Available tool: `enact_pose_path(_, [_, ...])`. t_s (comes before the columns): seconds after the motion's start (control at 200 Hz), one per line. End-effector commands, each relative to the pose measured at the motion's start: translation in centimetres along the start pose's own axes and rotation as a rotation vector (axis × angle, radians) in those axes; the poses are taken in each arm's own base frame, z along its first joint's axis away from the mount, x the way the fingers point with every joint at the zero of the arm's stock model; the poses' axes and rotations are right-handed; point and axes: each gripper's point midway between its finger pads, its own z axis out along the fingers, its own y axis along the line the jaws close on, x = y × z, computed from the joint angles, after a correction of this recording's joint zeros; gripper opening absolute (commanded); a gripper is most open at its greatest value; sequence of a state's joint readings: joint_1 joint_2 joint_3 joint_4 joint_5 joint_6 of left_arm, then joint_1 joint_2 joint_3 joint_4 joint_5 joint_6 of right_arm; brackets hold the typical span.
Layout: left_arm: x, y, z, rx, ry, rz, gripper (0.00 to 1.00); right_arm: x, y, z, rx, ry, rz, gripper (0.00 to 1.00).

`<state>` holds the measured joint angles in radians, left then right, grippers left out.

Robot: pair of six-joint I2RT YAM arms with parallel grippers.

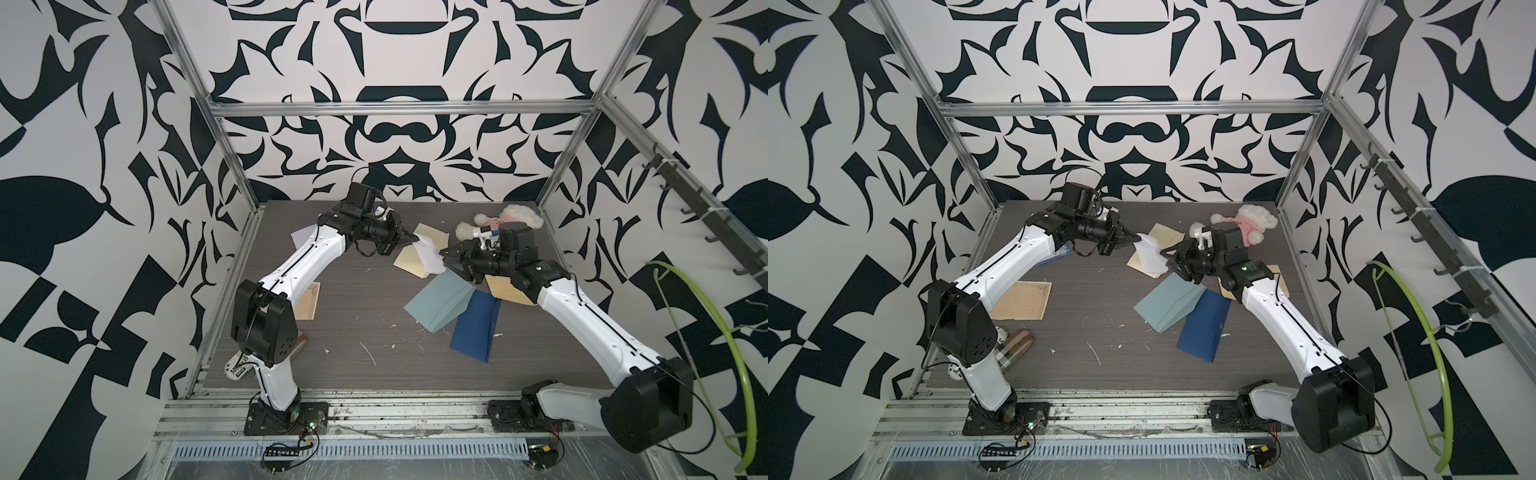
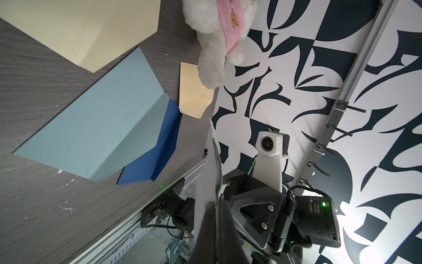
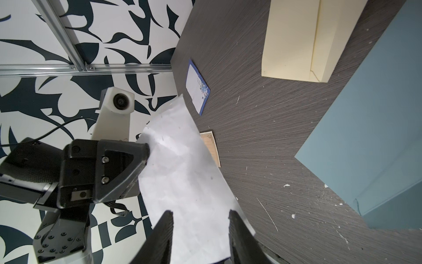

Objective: Take the letter paper out of the envelope
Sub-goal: Unfold the letter paper.

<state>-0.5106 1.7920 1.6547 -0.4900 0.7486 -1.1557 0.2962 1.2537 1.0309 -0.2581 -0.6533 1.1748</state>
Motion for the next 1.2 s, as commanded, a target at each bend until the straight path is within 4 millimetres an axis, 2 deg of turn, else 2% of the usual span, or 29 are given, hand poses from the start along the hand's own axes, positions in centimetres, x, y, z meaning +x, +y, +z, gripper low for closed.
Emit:
enact_pose_path(0.0, [0.0, 0.0, 0.5, 0.008, 0.019, 0.004, 0.0, -0.2, 1.4, -0.9, -0.025, -0.023, -0.058, 0.42])
enact_pose_path(0.155, [0.1, 0.0, 0.4, 0.005, 0.024, 0.004, 0.0, -0.6, -0.3, -0.7, 0.021, -0.038, -0.069, 0.46])
enact_pose_path(0.37, [0.5, 0.4, 1.0, -0.002, 0.041, -0.002, 0.0, -1.6, 0.8, 0.3, -0.003, -0.024, -0.115, 0.49])
enact_pose_path(0.535, [0.5, 0.1, 1.2, 0.001, 0.044, 0.002, 0.0, -1.7, 0.8, 1.2, -0.023, 0.001, -0.101, 0.49])
enact_pose_path(0.69, [0.5, 0.6, 1.4, -0.007, 0.051, -0.003, 0.0, -1.9, 1.5, 0.9, -0.036, -0.01, -0.106, 0.43])
enact_pose_path(1.194, [0.1, 0.8, 2.1, -0.01, 0.068, -0.007, 0.0, -1.8, 2.5, 0.5, -0.077, -0.018, -0.087, 0.42])
